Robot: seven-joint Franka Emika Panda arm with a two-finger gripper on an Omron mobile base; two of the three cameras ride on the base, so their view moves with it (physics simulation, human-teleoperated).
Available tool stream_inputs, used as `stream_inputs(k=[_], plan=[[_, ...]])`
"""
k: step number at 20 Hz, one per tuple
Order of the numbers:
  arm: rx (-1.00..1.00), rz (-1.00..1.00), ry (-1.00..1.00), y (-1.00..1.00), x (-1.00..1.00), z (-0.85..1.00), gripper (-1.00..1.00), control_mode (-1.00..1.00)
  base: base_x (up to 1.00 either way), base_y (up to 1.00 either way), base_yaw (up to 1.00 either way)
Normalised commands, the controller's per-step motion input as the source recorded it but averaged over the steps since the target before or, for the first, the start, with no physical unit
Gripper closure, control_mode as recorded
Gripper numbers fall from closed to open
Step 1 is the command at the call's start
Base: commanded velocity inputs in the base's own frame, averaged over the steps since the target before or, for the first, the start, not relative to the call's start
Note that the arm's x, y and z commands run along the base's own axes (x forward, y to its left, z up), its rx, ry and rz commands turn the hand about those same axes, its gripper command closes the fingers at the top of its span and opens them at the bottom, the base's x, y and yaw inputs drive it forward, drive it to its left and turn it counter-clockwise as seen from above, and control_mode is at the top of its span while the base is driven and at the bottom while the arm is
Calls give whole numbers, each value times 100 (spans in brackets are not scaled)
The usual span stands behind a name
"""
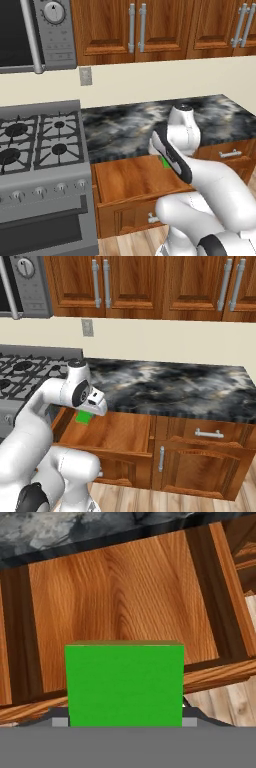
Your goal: Restock the sink supplies by placing the sponge and soap dispenser on the counter and next to the sink. Make sure the soap dispenser is upright.
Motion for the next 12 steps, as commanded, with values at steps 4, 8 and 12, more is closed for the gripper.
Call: stream_inputs(k=[4,8,12], plan=[[-3,0,0,41,-23,80,100,-100,0,0,0],[0,0,0,28,-9,56,100,-100,0,0,0],[0,0,2,24,0,4,100,-100,0,0,0]])
